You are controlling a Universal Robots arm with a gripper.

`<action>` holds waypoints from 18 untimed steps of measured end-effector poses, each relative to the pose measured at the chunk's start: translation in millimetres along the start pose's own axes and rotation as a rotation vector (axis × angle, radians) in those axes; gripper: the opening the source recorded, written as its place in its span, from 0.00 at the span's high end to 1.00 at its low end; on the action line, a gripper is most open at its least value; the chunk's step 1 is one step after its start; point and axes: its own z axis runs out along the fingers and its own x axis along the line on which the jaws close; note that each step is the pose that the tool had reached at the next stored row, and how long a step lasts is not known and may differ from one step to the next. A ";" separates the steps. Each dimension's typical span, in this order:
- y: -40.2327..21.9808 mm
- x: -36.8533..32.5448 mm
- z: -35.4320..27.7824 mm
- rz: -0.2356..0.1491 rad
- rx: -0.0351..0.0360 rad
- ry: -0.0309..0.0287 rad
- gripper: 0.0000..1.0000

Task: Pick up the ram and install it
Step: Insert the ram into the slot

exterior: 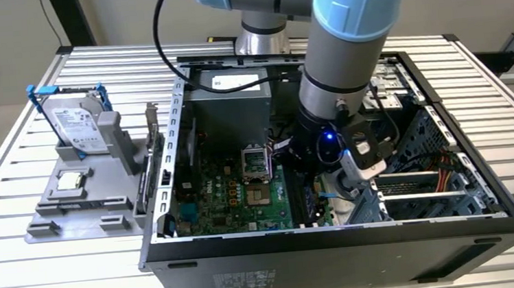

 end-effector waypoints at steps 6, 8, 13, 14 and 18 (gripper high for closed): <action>-0.2 -2.1 -0.1 0.000 0.0008 0.0095 1.00; -0.7 -2.1 -1.5 0.000 0.0012 0.0105 1.00; -0.7 -2.2 -5.7 0.000 0.0009 0.0115 1.00; -0.7 -2.2 -5.7 0.000 0.0009 0.0115 1.00; 0.6 -1.9 -5.5 -0.011 0.0012 0.0116 1.00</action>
